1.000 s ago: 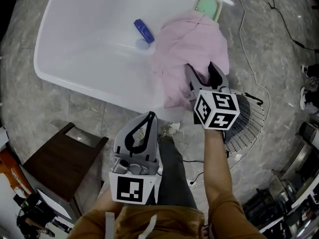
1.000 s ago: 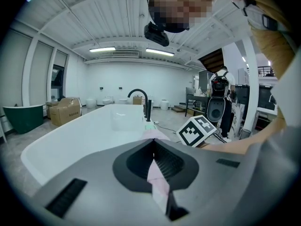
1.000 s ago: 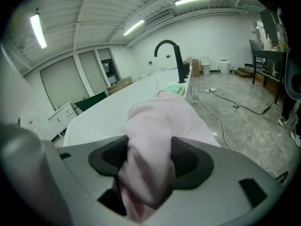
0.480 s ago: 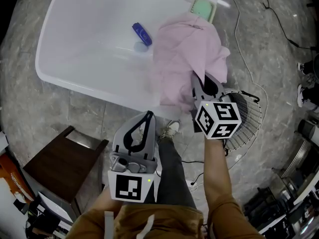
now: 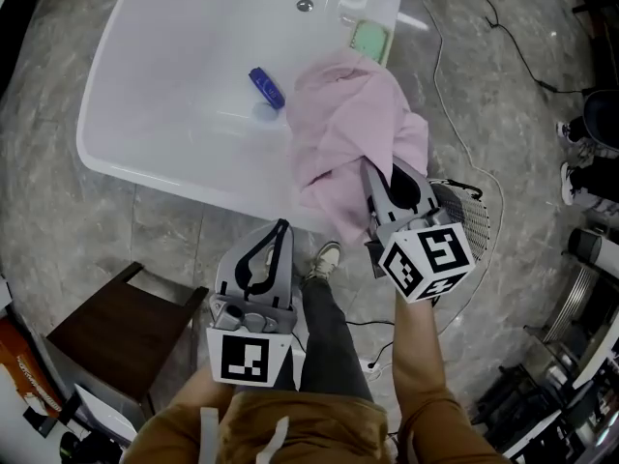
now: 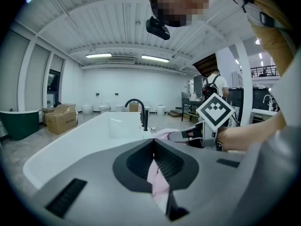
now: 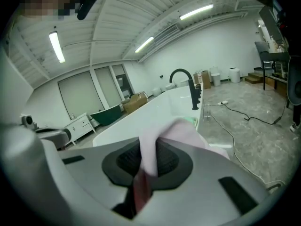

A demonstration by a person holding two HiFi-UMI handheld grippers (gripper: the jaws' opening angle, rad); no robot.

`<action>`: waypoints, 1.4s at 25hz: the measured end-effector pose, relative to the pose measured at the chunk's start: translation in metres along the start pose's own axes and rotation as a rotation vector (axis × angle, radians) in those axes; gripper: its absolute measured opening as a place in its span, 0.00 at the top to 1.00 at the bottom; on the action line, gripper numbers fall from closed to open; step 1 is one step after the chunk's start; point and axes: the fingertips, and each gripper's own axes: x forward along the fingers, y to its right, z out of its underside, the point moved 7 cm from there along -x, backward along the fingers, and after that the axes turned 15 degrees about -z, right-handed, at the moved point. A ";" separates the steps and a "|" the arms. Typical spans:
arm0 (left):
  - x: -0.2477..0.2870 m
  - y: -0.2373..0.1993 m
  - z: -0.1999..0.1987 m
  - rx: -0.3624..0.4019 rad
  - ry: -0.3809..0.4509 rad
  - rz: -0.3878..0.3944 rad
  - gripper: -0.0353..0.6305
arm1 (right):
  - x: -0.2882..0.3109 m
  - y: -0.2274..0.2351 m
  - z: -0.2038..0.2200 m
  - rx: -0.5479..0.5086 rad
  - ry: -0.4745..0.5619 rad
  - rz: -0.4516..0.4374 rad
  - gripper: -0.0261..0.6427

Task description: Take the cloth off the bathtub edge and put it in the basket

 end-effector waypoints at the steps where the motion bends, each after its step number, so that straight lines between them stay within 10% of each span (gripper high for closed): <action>1: -0.002 0.000 -0.004 -0.003 0.003 0.000 0.94 | -0.005 -0.006 -0.008 -0.002 0.017 -0.006 0.90; 22: -0.099 -0.023 -0.154 0.081 0.258 0.012 0.94 | -0.162 -0.174 -0.190 -0.127 0.317 0.019 0.90; 35: -0.180 -0.041 -0.204 -0.021 0.350 -0.048 0.94 | -0.262 -0.285 -0.268 -0.313 0.492 0.041 0.90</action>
